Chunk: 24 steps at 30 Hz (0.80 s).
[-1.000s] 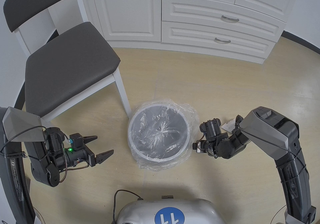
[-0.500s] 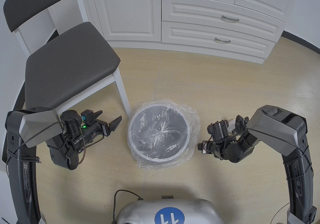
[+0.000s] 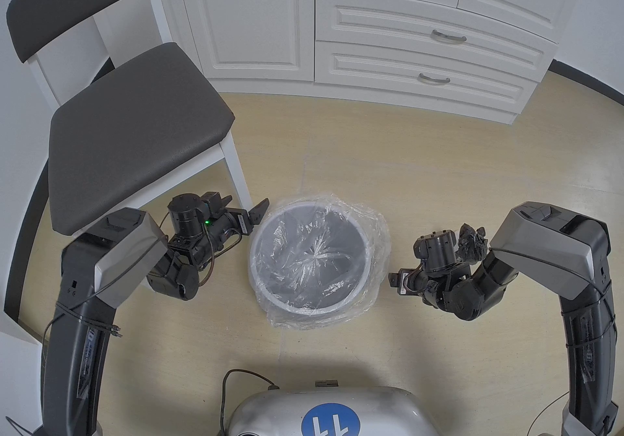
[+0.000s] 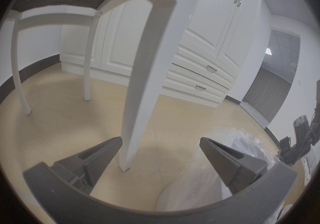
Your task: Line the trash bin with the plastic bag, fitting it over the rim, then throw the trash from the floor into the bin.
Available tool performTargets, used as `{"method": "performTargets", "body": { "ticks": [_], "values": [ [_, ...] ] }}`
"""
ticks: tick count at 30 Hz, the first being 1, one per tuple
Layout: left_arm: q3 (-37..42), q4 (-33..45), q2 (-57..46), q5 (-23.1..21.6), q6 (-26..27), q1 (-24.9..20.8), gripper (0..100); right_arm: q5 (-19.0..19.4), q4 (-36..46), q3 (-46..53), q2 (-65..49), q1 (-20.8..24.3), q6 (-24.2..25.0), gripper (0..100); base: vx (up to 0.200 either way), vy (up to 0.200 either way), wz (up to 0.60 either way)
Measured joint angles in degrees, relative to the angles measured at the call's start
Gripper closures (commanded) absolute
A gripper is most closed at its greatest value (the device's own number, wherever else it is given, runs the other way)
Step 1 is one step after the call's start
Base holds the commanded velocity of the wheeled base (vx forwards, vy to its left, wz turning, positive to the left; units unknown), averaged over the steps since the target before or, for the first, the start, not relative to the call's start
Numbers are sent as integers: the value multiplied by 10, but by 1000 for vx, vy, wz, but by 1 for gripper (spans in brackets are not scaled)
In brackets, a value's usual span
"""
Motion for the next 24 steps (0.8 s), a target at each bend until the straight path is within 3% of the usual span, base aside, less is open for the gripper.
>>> {"method": "performTargets", "body": {
  "ticks": [9, 19, 24],
  "values": [
    [-76, 48, 69, 7, -12, -8, 0, 11, -6, 12, -14, -6, -1, 0, 0, 0, 0],
    [-33, 30, 92, 4, -8, -7, 0, 18, -6, 20, -25, -8, -2, 0, 0, 0, 0],
    [-13, 32, 95, 3, 20, -6, 0, 22, -5, 21, -25, -4, -2, 0, 0, 0, 0]
  ]
}}
